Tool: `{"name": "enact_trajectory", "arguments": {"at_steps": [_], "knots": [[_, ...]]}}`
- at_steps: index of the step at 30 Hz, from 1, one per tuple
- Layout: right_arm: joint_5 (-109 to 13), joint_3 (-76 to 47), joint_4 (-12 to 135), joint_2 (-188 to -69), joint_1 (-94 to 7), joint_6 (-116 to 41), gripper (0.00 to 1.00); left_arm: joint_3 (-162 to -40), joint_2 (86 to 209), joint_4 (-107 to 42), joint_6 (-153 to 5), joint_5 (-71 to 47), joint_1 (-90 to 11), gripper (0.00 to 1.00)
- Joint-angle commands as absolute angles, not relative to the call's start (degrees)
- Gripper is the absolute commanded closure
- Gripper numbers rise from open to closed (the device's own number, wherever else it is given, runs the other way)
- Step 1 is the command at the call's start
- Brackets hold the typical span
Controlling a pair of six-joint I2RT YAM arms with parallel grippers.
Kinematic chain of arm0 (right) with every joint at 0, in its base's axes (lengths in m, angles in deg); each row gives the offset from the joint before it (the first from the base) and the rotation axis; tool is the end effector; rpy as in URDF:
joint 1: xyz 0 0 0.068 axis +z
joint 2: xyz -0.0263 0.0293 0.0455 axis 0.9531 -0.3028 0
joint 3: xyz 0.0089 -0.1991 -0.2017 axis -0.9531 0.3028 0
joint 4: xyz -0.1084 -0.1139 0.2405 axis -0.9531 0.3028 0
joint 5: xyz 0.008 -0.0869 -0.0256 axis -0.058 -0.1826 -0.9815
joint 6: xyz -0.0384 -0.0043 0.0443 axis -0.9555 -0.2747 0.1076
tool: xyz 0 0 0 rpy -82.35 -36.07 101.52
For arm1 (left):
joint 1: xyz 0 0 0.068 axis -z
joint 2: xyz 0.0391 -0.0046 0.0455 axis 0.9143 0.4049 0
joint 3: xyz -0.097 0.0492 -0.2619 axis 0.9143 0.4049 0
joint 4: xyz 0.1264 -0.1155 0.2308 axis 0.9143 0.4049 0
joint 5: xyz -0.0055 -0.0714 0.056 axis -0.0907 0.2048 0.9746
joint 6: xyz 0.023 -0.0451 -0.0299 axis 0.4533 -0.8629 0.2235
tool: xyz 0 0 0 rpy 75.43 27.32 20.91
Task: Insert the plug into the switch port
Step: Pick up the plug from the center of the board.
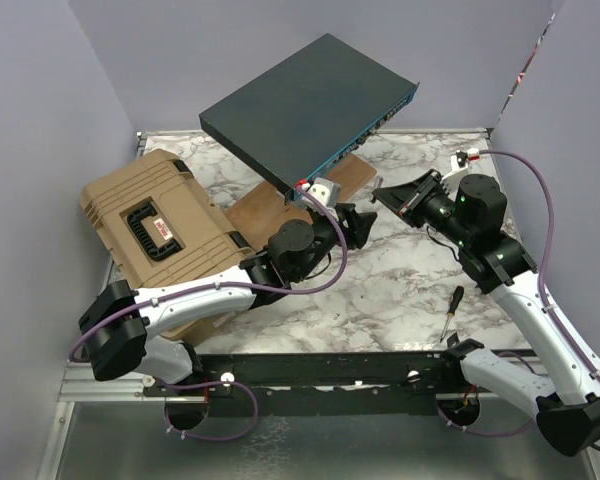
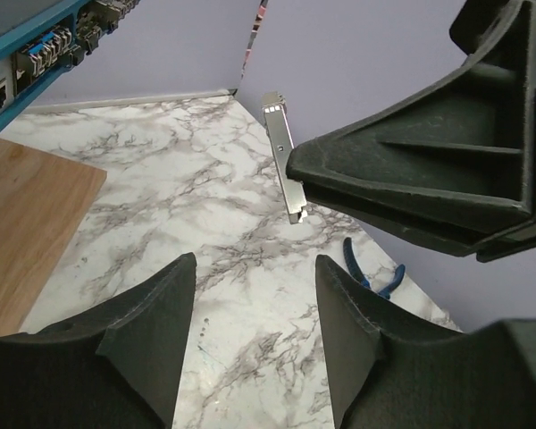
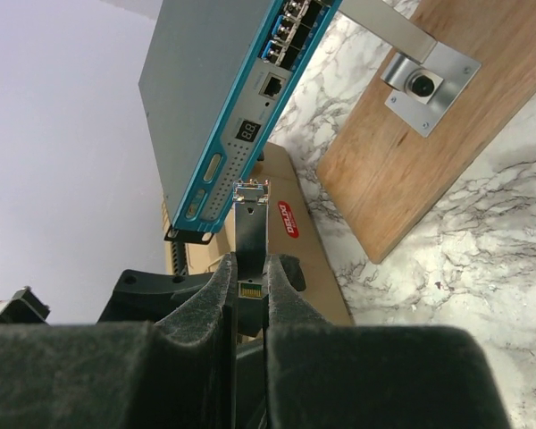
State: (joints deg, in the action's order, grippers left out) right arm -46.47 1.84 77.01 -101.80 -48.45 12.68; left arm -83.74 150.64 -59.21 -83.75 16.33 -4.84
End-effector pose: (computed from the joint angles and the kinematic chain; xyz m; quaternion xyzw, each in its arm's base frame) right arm 0.2179 0.1044 0.3951 0.1718 0.7553 0.4573 0.4369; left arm 0.1822 -0.3021 0.3398 0.1078 0.6674 -0.3901 0.6252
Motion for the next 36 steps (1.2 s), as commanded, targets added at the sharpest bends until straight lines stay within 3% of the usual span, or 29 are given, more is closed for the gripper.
{"name": "enact_trajectory", "arguments": {"at_steps": [1, 9, 14, 20, 26, 29, 31, 36], "knots": [[-44.09, 2.25, 75.12, -101.03, -48.18, 13.32, 0.99, -86.14, 152.60, -64.84, -84.32, 19.37, -4.50, 0.44], [-44.46, 2.84, 75.69, -100.96, -48.16, 12.80, 0.99, -85.11, 153.22, -70.43, -84.51, 18.22, -4.50, 0.47], [-44.24, 3.44, 75.06, -100.93, -48.21, 12.50, 0.99, -84.07, 153.30, -71.53, -84.21, 19.96, -4.50, 0.54], [-41.22, 3.63, 73.89, -101.42, -48.19, 11.96, 1.00, -84.93, 154.80, -72.07, -83.21, 20.38, -4.61, 0.72], [-39.84, 5.22, 71.92, -100.94, -48.18, 12.22, 0.99, -84.81, 155.43, -72.12, -82.79, 20.24, -4.59, 1.00], [-40.11, 5.54, 71.65, -100.77, -48.18, 11.91, 0.99, -84.13, 154.85, -72.07, -82.54, 20.52, -4.74, 1.00], [-40.25, 5.63, 70.99, -100.64, -48.19, 11.46, 0.95, -83.71, 153.89, -71.22, -82.79, 20.48, -5.27, 1.00], [-41.66, 4.91, 69.30, -99.52, -48.21, 5.09, 0.70, -85.28, 149.38, -61.88, -85.56, 17.33, -8.85, 1.00]]}}
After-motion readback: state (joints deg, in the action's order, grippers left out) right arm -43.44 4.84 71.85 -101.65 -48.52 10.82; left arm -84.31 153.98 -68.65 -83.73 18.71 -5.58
